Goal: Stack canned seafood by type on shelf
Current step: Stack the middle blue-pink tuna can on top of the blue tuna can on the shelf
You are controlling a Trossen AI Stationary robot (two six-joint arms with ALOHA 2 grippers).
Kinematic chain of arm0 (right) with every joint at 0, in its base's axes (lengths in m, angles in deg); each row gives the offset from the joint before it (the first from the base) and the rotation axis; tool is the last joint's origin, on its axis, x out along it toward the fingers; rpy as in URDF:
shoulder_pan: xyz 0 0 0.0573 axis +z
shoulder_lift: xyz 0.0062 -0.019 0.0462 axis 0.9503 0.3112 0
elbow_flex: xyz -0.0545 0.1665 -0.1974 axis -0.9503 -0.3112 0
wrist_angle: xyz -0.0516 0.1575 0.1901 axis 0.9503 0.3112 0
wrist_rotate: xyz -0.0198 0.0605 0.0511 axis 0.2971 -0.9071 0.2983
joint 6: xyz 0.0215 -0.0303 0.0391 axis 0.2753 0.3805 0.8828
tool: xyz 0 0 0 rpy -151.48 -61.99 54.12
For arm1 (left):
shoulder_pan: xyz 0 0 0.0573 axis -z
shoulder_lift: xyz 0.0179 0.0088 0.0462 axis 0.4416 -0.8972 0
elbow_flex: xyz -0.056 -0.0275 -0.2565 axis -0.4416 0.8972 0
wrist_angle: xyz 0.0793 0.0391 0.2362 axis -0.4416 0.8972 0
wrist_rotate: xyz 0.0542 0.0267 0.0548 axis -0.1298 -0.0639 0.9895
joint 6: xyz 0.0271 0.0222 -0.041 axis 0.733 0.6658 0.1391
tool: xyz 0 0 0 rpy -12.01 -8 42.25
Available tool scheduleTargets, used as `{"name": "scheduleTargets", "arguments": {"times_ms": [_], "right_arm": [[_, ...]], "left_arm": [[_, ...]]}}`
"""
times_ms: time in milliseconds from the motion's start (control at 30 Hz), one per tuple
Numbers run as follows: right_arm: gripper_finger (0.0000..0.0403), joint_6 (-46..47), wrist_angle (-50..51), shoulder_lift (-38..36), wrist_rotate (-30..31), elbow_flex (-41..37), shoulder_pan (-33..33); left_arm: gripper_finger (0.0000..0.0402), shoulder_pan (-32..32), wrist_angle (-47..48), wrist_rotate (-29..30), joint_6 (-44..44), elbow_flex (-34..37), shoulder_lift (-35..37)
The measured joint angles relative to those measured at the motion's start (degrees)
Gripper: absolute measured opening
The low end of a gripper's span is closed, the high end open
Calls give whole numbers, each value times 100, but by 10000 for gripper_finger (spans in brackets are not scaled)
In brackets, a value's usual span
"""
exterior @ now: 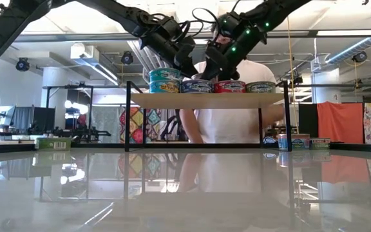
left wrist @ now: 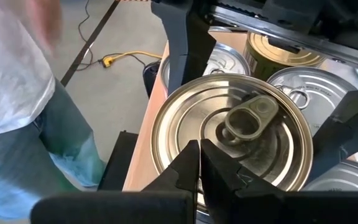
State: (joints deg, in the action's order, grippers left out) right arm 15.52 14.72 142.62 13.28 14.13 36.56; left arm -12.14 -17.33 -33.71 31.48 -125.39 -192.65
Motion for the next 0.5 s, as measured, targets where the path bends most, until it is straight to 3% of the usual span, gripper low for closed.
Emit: {"name": "scheduleTargets", "arguments": {"times_ms": [267, 500], "right_arm": [[400, 31, -418, -4, -17, -237, 0], [400, -1, -704, -15, -49, -389, 2]], "left_arm": [[0, -2, 49, -8, 3, -15, 42], [0, -20, 109, -633, 16, -175, 149]]}}
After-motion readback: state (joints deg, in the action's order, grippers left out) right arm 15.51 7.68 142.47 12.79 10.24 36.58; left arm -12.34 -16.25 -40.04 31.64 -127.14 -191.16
